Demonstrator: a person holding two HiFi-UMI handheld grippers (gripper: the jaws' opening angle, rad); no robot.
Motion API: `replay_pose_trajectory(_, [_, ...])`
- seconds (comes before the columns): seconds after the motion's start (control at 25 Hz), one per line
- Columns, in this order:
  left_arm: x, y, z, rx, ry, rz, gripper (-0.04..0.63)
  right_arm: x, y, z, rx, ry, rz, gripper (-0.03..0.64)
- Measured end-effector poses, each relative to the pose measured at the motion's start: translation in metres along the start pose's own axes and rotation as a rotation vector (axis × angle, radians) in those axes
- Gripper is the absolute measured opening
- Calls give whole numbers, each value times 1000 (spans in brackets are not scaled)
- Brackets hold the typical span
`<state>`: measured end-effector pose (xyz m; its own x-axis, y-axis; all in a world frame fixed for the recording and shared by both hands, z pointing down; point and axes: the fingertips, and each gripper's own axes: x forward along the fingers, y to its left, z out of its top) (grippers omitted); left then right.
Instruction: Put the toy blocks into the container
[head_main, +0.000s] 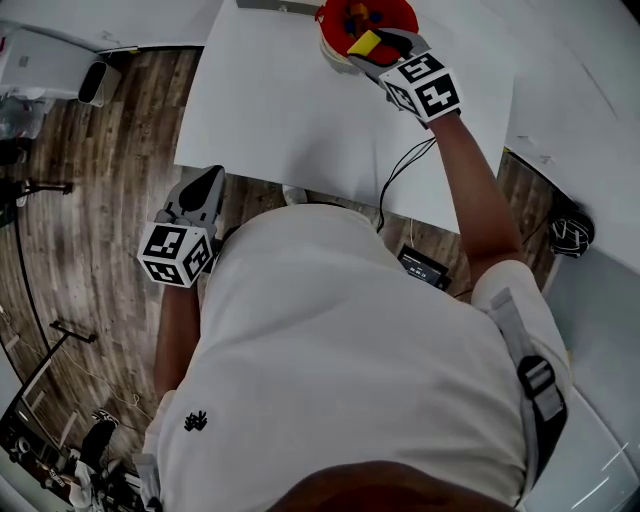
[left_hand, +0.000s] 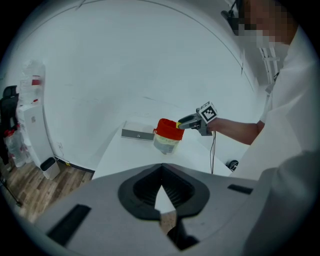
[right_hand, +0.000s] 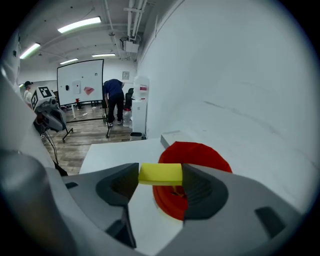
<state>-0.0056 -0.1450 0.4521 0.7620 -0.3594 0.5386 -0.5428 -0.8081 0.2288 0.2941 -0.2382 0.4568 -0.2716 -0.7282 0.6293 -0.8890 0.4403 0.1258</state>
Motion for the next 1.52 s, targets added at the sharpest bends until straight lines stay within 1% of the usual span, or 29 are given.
replay_pose_trajectory(0.2, [-3, -1, -2, -7, 2, 12, 6, 16, -40, -5, -4, 46, -8, 278])
replay_pose_trajectory(0.4, [-5, 2, -6, -28, 1, 32, 6, 43, -59, -14, -79, 138, 32, 278])
replay_pose_trajectory(0.68, [-13, 12, -11, -53, 4, 63, 6, 76, -65, -24, -219, 302, 131, 278])
replay_pose_trajectory(0.88, [-16, 14, -10, -62, 1, 77, 6, 91, -62, -33, -260, 385, 182, 278])
replay_pose_trajectory(1.0, [-18, 9, -11, -64, -1, 83, 6, 91, -59, -39, -277, 409, 202, 278])
replay_pose_trajectory(1.12, [-22, 10, -12, -68, 0, 90, 6, 93, -58, -45, -273, 442, 225, 278])
replay_pose_trajectory(1.28, [-26, 22, -13, -73, 6, 94, 6, 100, -61, -47, -271, 481, 242, 279])
replay_pose_trajectory(1.52, [-28, 28, -14, -68, 12, 68, 6, 102, -63, -47, -292, 489, 208, 279])
